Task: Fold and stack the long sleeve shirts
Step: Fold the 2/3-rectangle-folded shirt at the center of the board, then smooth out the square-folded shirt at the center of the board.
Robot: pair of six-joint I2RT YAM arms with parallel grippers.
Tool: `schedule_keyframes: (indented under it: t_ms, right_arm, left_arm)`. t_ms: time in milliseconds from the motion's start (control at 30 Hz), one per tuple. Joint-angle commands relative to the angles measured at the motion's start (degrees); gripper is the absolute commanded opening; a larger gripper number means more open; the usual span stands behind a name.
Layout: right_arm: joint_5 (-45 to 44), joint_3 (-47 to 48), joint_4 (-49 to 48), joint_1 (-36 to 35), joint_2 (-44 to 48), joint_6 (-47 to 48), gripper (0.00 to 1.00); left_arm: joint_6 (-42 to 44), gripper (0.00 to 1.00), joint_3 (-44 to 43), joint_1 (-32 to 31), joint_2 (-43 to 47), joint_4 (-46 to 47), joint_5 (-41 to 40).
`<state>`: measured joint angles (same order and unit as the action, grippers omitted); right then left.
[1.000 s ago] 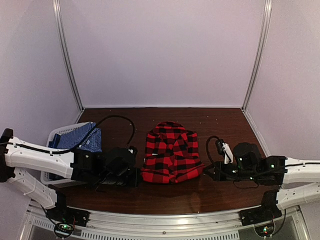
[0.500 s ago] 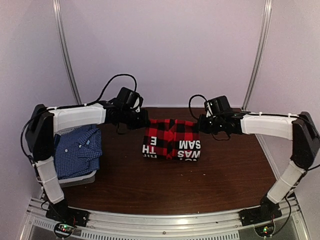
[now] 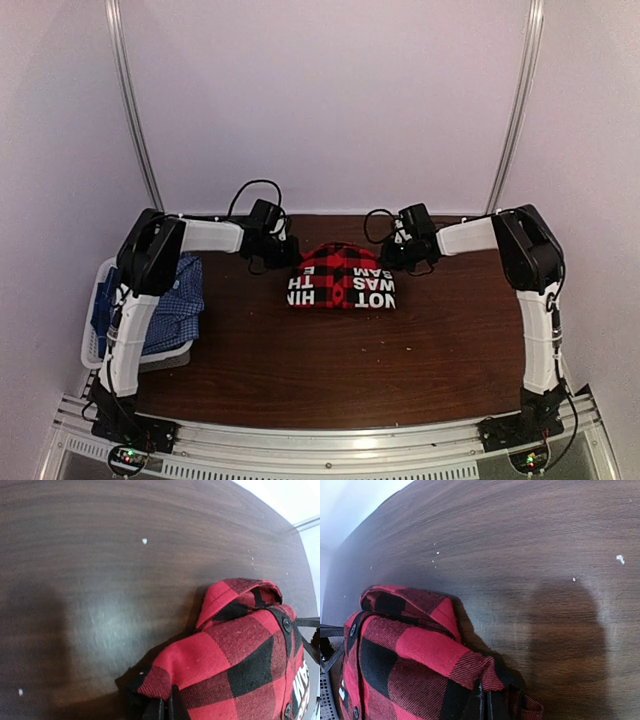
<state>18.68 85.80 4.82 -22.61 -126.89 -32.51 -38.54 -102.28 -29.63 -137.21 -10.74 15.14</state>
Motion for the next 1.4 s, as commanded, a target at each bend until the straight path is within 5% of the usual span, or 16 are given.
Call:
schedule_keyframes:
  t_ms: [0,333,567,1000,1067,1167,1367]
  right_arm:
    - [3.1,-5.6,-0.3,-1.5,3.3,1.9,0.00]
    - [1.0,-17.7,-0.3,-4.9,18.6,4.6,0.00]
    - [-1.7,-20.3,0.8,-4.9,25.2,4.1,0.00]
    - [-3.6,-18.3,2.0,-2.6,21.0,4.4,0.00]
    - [-3.7,-17.4,2.6,-2.3,20.2,4.6,0.00]
    - [-4.3,-16.1,4.0,-2.0,20.1,5.0,0.07]
    - [-7.8,-14.2,7.9,-2.2,22.8,5.8,0.38]
  left_arm:
    - [-3.4,0.00,13.1,-1.5,8.4,4.3,2.3]
    - [-7.9,0.00,34.0,-6.6,27.5,7.1,-3.8]
    - [-6.5,0.00,32.0,-6.6,29.8,4.1,-4.3]
    - [-3.0,0.00,24.7,-4.9,24.3,0.2,-2.7]
    - [-2.7,0.08,23.8,-4.1,23.4,-0.3,-2.3]
    - [-1.3,0.36,21.7,-2.7,23.3,-2.1,-2.9]
    - [3.1,0.50,16.2,-1.6,24.5,-6.1,-4.3]
